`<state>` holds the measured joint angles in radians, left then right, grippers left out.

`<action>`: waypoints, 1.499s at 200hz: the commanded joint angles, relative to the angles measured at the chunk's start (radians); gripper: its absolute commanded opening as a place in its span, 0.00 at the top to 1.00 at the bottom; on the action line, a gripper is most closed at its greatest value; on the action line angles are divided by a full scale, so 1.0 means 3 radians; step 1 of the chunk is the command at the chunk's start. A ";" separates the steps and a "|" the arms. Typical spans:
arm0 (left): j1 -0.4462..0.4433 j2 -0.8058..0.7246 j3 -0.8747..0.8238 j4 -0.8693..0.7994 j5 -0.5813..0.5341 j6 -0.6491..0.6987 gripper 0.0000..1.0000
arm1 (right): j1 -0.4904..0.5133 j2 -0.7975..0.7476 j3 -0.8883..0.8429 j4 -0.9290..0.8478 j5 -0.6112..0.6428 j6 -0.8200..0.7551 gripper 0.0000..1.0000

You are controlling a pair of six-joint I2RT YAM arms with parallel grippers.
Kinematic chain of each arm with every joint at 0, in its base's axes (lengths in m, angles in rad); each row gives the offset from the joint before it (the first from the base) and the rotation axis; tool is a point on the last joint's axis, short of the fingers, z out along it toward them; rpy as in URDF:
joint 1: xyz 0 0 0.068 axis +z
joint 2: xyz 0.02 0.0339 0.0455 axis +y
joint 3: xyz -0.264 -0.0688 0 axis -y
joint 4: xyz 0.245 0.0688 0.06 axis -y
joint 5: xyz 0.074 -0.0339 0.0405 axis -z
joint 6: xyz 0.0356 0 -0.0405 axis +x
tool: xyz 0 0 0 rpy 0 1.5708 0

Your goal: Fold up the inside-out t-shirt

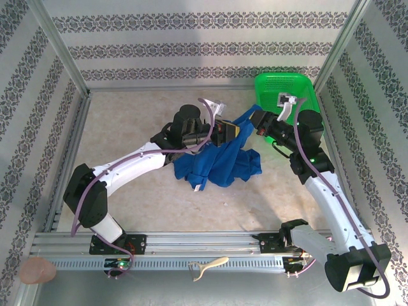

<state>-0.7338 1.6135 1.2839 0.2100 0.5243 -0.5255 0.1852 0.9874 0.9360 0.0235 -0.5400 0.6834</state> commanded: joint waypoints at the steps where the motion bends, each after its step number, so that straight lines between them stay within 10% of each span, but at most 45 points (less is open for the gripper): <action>1: -0.0058 -0.0023 0.0158 -0.0046 0.0135 0.0015 1.00 | -0.0009 0.0046 -0.0056 0.0204 0.0044 0.0020 1.00; 68: 0.0020 -0.0323 0.0247 0.0117 -0.0048 -0.0993 1.00 | -0.0010 0.0510 -0.0030 0.0068 0.0407 -0.0201 1.00; 84: 0.0067 -0.0378 0.0225 0.0123 -0.0256 -0.1415 1.00 | 0.0005 0.0544 0.0087 -0.0140 0.0410 -0.0362 0.57; 98: 0.0092 -0.0417 0.0175 0.0126 -0.0461 -0.1752 1.00 | 0.0030 0.0400 0.0099 -0.0321 0.0532 -0.0471 0.45; 175: 0.0099 -0.0622 -0.0158 -0.0024 -0.1326 -0.3041 1.00 | 0.1094 -0.0654 -0.0360 -0.0516 0.1371 -0.1270 0.47; 300: 0.0099 -0.0868 -0.0220 -0.0201 -0.1391 -0.3366 1.00 | 0.1702 0.0674 0.0691 -0.0704 0.1877 -0.2666 0.39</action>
<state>-0.7113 1.3773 1.2259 0.1638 0.1184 -1.4765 0.6807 1.1481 1.0977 -0.1837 -0.0395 -0.0250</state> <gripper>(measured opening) 0.046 0.614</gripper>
